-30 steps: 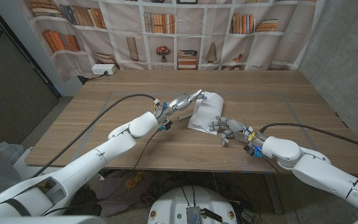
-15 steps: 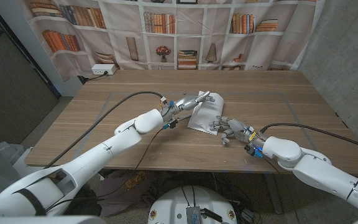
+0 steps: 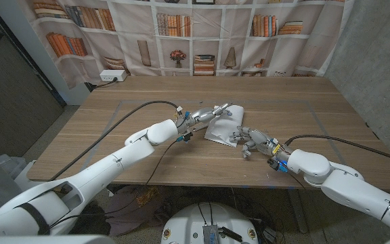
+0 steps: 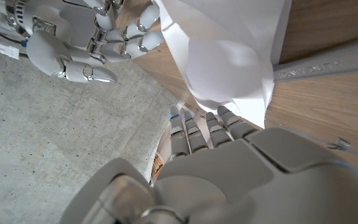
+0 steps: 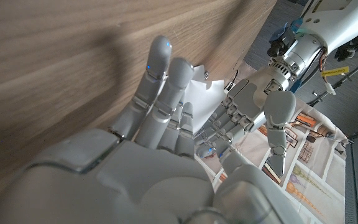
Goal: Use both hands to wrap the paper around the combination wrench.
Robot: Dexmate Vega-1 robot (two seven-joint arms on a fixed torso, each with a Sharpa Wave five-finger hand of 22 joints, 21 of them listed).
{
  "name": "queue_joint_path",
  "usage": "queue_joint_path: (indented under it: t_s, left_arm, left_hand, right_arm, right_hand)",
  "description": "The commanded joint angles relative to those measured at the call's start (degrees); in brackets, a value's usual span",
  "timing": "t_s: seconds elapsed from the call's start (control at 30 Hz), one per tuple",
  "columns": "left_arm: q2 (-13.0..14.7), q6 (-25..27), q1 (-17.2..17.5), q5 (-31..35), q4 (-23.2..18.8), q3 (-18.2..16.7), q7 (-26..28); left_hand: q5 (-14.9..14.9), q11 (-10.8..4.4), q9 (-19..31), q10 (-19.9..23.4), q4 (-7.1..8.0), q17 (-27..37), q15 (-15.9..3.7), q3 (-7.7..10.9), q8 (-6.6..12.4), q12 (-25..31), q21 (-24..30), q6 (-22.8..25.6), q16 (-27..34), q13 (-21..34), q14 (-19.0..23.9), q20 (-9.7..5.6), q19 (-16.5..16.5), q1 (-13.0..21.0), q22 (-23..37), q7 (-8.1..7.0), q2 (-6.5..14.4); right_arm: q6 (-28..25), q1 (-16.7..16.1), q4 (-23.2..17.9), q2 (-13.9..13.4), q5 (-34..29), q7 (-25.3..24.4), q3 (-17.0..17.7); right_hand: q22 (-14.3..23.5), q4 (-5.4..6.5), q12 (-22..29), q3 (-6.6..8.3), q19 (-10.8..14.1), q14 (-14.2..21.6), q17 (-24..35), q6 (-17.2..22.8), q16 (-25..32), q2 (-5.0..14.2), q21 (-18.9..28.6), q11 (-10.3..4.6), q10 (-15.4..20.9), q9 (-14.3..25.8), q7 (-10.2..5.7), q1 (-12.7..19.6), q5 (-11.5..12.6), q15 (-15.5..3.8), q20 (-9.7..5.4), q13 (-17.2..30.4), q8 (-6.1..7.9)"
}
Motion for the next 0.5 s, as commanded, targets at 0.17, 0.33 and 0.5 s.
queue_joint_path:
  t_s: [0.17,0.33,0.5]
  left_arm:
    - [2.77,-0.62,1.97,-1.06,0.20,-1.24,0.45]
    - [3.02,-0.29,1.90,-1.90,2.39,-1.10,-0.75]
    - [2.93,1.33,1.27,-2.34,4.03,-0.36,-2.48]
  left_hand:
    - [0.45,-0.08,0.05,0.16,-0.04,0.21,-2.81,-0.36,-0.08,0.13,-0.35,-0.27,0.01,0.14,-0.04,0.72,-0.14,0.07,0.05,-0.15,1.06]
    - [0.50,0.04,0.04,0.20,-0.02,0.22,-2.83,-0.43,-0.07,0.11,-0.38,-0.26,-0.01,0.14,0.01,0.78,-0.17,0.04,0.06,-0.17,1.01]
    - [0.54,0.03,0.03,0.21,0.00,0.22,-2.78,-0.49,-0.10,0.09,-0.40,-0.35,-0.03,0.14,0.06,0.81,-0.17,0.00,0.06,-0.05,0.96]
  right_arm:
    - [-3.30,-1.90,-4.02,-0.32,-0.86,-3.88,0.16]
    - [-2.88,-3.57,-5.70,-0.39,-0.95,-5.72,0.80]
    - [-2.70,-4.95,-6.55,-0.79,-0.72,-6.79,1.58]
  right_hand:
    - [0.06,-0.10,0.34,-0.21,-0.09,0.57,0.31,-0.04,-0.18,-0.18,-0.13,0.35,0.03,-0.05,0.08,0.21,0.23,0.08,-5.60,0.20,0.17]
    - [0.19,-0.11,0.38,-0.21,-0.02,0.78,0.54,-0.11,-0.06,-0.23,-0.05,0.61,0.17,-0.05,0.12,0.21,0.22,0.07,-5.60,0.20,0.15]
    - [0.25,-0.10,0.35,-0.20,-0.07,0.49,0.27,-0.11,-0.49,-0.29,-0.09,0.45,0.13,-0.05,0.19,0.19,0.23,0.07,-5.59,0.20,0.15]
